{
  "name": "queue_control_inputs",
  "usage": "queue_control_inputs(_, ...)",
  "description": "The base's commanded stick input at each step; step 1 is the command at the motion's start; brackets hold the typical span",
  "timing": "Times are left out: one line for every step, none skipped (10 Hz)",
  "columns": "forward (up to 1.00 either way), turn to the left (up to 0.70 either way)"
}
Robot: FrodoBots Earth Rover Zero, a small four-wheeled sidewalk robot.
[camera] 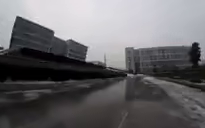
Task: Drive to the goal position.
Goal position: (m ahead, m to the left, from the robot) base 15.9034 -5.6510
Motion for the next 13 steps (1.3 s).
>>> queue_control_inputs(1.00, 0.00)
queue_control_inputs(1.00, 0.00)
queue_control_inputs(1.00, 0.00)
queue_control_inputs(1.00, 0.00)
queue_control_inputs(1.00, 0.00)
queue_control_inputs(1.00, 0.00)
queue_control_inputs(1.00, 0.00)
queue_control_inputs(1.00, 0.00)
queue_control_inputs(1.00, 0.00)
queue_control_inputs(1.00, 0.00)
queue_control_inputs(1.00, 0.00)
queue_control_inputs(1.00, 0.00)
queue_control_inputs(1.00, 0.00)
